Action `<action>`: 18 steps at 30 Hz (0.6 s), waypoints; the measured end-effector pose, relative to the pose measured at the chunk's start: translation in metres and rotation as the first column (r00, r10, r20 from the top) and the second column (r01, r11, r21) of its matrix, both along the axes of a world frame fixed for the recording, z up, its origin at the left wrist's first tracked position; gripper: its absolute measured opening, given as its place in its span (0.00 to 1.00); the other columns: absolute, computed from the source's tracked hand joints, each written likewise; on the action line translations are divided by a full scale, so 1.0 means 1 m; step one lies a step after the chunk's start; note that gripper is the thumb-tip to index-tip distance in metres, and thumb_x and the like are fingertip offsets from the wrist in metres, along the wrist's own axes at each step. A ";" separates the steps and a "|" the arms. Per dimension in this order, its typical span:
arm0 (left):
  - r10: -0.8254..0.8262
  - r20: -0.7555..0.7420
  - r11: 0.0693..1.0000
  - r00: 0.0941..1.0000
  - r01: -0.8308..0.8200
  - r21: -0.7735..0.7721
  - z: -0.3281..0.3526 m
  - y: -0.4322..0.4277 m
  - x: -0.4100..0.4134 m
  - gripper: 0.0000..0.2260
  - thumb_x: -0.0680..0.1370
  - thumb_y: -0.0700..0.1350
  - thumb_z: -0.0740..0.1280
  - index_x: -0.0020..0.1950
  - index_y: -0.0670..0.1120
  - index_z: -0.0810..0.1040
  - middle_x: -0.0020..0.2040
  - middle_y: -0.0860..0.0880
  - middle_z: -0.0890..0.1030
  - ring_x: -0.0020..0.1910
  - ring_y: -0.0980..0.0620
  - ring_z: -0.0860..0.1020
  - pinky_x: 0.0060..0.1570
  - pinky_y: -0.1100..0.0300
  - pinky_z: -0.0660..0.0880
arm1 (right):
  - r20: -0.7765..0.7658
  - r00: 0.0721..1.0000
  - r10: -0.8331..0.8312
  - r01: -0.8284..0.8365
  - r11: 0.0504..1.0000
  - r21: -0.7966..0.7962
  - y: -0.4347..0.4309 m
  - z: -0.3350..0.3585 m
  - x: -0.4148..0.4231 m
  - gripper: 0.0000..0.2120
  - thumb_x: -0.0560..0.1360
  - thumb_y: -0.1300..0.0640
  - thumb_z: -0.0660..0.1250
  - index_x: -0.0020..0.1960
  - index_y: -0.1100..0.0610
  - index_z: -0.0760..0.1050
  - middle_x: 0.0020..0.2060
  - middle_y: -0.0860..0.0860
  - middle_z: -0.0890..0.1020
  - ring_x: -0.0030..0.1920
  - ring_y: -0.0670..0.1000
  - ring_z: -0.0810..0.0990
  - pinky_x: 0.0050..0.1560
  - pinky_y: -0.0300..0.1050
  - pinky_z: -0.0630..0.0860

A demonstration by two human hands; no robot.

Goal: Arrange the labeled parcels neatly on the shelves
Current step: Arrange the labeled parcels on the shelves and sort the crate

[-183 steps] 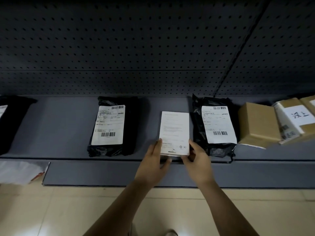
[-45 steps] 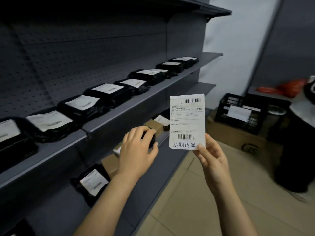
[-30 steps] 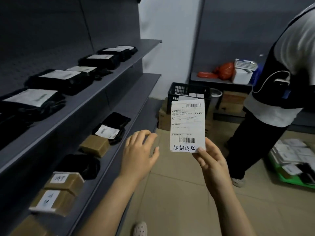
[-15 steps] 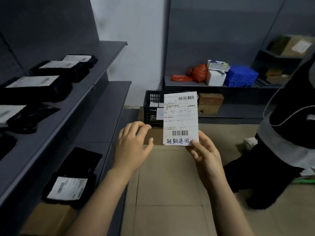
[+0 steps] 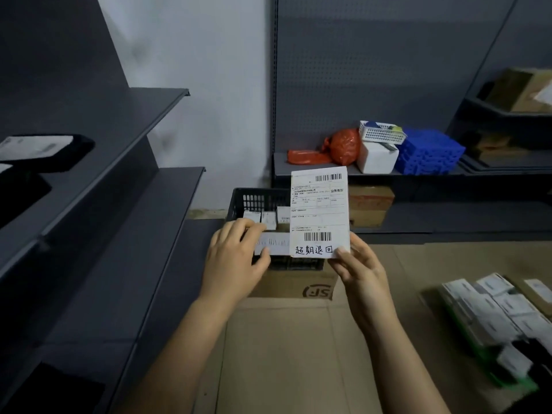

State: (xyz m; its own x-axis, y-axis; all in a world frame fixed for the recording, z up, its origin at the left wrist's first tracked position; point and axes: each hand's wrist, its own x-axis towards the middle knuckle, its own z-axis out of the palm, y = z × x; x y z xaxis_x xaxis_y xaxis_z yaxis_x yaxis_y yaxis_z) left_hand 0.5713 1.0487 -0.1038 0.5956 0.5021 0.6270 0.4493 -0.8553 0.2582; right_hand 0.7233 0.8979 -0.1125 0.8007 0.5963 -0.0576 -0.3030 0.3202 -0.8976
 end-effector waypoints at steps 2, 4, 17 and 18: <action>0.005 -0.007 1.000 1.000 -0.005 -0.005 0.001 0.025 0.026 0.15 0.72 0.44 0.72 0.57 0.46 0.78 0.53 0.50 0.77 0.55 0.50 0.73 0.55 0.50 0.72 | -0.007 1.000 0.004 -0.004 1.000 -0.010 0.028 0.000 0.030 0.16 0.77 0.68 0.64 0.62 0.56 0.76 0.56 0.60 0.82 0.57 0.57 0.81 0.61 0.50 0.76; 0.005 -0.023 1.000 1.000 -0.005 0.002 0.002 0.051 0.050 0.14 0.72 0.44 0.72 0.57 0.47 0.78 0.54 0.50 0.77 0.55 0.50 0.72 0.56 0.52 0.71 | -0.042 0.999 -0.004 0.003 1.000 -0.007 0.055 -0.004 0.056 0.17 0.77 0.67 0.64 0.64 0.57 0.75 0.57 0.61 0.82 0.56 0.57 0.81 0.59 0.49 0.75; -0.081 -0.084 0.996 0.993 0.078 -0.047 -0.020 0.273 0.205 0.15 0.73 0.44 0.71 0.59 0.46 0.77 0.54 0.49 0.77 0.54 0.48 0.75 0.56 0.50 0.72 | -0.059 0.996 -0.069 0.067 0.997 -0.033 0.266 -0.032 0.205 0.18 0.78 0.67 0.63 0.67 0.60 0.73 0.57 0.60 0.82 0.59 0.58 0.81 0.64 0.53 0.74; -0.094 -0.091 0.995 0.991 0.091 -0.042 -0.020 0.291 0.215 0.14 0.73 0.44 0.71 0.58 0.47 0.77 0.54 0.49 0.77 0.54 0.49 0.75 0.56 0.51 0.72 | -0.070 0.995 -0.073 0.070 0.997 -0.036 0.282 -0.033 0.214 0.18 0.78 0.67 0.63 0.68 0.60 0.73 0.57 0.61 0.82 0.59 0.58 0.81 0.64 0.54 0.74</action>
State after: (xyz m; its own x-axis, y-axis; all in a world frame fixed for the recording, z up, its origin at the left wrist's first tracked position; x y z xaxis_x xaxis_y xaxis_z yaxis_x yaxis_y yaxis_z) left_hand 0.7866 1.3399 -0.1240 0.6955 0.4645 0.5482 0.3921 -0.8847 0.2522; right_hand 0.9371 1.1797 -0.1454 0.8344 0.5344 -0.1349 -0.3438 0.3134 -0.8852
